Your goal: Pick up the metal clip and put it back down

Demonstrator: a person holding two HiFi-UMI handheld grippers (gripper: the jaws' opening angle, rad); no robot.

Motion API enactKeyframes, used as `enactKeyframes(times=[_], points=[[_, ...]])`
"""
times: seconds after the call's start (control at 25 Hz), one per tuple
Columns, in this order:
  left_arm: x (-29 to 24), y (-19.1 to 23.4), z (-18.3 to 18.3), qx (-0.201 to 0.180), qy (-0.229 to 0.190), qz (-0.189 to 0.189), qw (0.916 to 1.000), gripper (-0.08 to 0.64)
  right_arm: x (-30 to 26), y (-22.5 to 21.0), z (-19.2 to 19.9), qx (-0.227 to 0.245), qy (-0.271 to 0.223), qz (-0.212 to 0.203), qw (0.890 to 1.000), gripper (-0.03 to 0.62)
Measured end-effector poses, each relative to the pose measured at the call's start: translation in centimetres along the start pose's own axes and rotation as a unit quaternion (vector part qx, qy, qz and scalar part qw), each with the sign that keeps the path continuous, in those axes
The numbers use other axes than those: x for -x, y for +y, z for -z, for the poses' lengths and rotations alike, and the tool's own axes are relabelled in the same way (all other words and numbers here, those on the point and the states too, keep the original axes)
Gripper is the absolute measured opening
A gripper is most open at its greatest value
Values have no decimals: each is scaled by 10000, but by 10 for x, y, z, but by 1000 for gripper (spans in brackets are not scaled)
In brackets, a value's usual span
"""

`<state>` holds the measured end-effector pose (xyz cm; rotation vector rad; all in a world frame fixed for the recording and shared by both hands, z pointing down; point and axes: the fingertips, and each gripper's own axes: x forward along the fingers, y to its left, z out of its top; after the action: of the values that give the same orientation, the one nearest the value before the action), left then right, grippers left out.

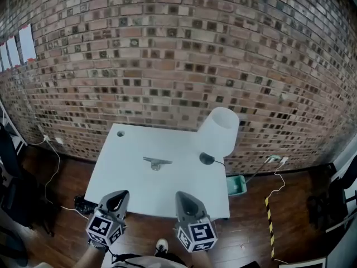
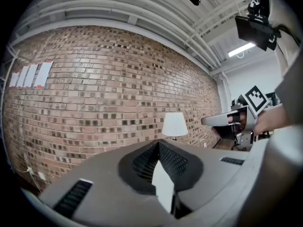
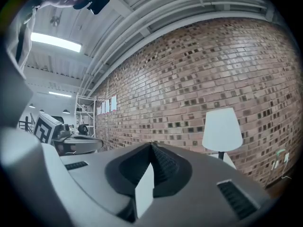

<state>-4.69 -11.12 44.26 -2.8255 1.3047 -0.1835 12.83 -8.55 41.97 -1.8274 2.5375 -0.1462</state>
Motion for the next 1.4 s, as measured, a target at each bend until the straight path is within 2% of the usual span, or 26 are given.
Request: enactKeyframes(times=[0.28, 0.92, 1.12, 1.24, 1.4], points=[[-44, 12, -14, -40, 68, -97, 9999, -9, -41, -29, -9, 24, 15, -178, 9998, -15], [-74, 41, -2, 140, 185, 43, 9997, -9, -84, -37, -6, 184, 308, -148, 9992, -15], [-78, 56, 0, 134, 157, 135, 9997, -9, -114, -16, 12, 1007, 869, -331, 9906, -14], [-77, 70, 2, 129, 178, 216, 9995, -9, -135, -6, 19, 1308, 1024, -400, 9853, -14], [-76, 81, 11, 161, 269, 301, 9991, -9, -159, -9, 36, 2093, 1419, -322, 9670, -14]])
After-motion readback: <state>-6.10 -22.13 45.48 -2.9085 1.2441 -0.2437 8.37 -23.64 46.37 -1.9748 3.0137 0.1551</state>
